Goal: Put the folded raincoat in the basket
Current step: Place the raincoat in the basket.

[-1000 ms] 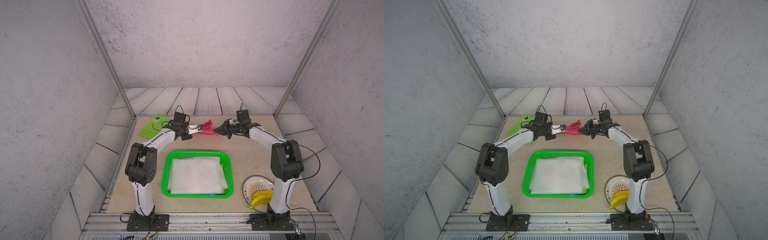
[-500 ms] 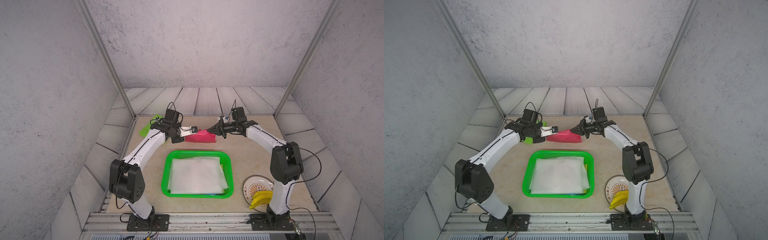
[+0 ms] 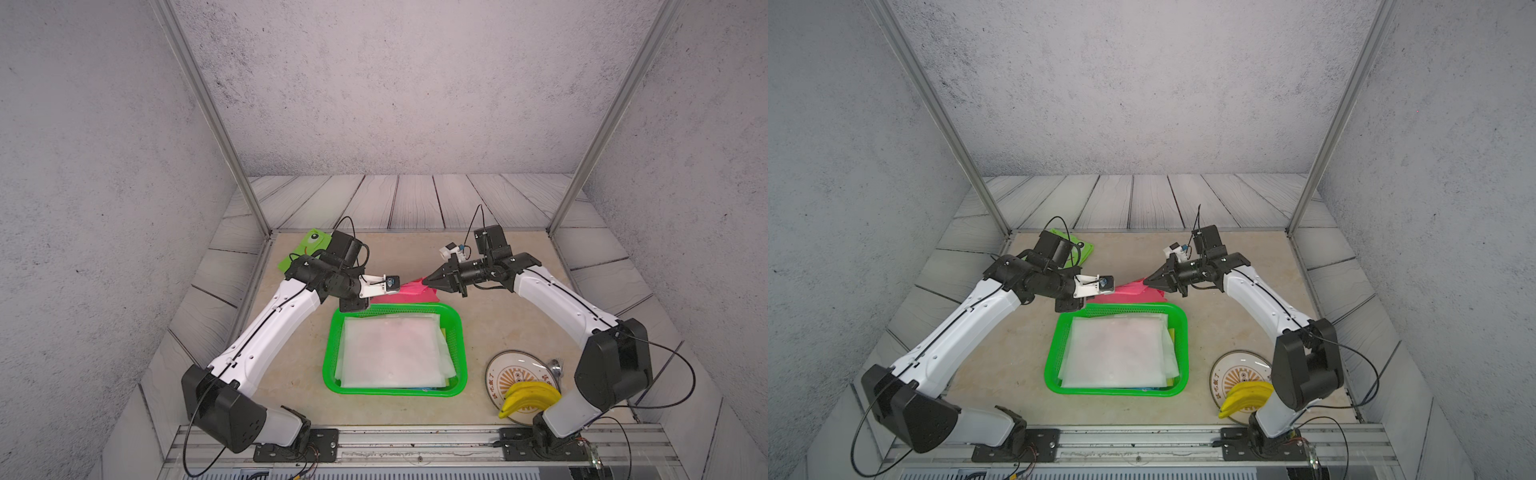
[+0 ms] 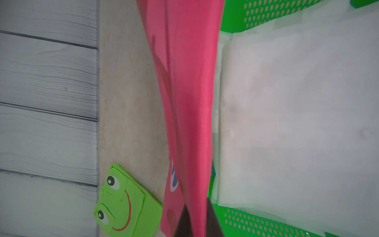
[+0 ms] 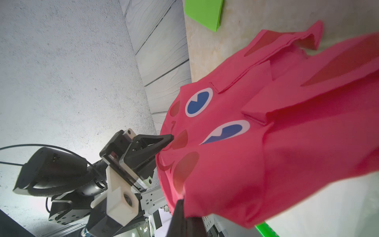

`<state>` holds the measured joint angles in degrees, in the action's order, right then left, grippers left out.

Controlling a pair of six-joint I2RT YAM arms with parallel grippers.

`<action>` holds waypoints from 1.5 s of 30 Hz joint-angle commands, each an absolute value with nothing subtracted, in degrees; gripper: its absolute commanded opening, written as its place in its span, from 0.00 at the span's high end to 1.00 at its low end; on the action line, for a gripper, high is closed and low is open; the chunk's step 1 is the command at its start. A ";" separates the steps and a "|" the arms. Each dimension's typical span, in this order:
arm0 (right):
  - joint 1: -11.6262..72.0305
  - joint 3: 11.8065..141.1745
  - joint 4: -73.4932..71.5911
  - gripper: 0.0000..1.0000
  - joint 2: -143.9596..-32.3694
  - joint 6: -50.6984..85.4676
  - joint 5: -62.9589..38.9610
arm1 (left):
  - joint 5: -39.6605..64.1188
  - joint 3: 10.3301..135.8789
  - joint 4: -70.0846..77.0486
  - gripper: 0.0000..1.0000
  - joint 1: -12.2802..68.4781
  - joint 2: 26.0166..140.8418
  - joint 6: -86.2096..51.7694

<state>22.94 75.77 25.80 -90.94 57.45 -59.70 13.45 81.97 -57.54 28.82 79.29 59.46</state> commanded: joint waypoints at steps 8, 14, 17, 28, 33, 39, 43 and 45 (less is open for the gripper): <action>23.85 61.20 26.57 1.00 -82.76 54.34 -54.93 | 18.46 73.72 -70.62 0.92 31.13 72.60 51.34; 23.80 54.41 27.38 1.00 -77.61 53.92 -53.18 | 22.41 67.60 -67.95 0.90 34.37 71.37 47.41; 24.08 50.72 26.61 1.00 -76.49 54.40 -52.80 | 23.75 66.40 -70.08 0.89 36.07 71.71 47.20; 28.00 43.43 30.51 1.00 -72.37 50.95 -46.74 | 34.02 65.69 -82.80 0.60 36.65 74.09 53.17; 32.15 41.22 26.53 1.00 -75.01 53.12 -48.27 | 28.13 68.70 -78.46 0.55 36.39 73.10 49.80; 33.96 46.22 36.65 1.00 -74.71 44.35 -47.97 | 27.93 75.87 -78.15 0.54 34.40 75.56 48.30; 34.36 48.71 41.25 1.00 -75.66 40.04 -45.54 | 28.68 76.91 -74.32 0.53 33.43 76.38 46.89; 34.84 48.50 39.91 1.00 -77.55 39.46 -46.71 | 28.24 76.99 -70.72 0.53 32.93 77.54 44.70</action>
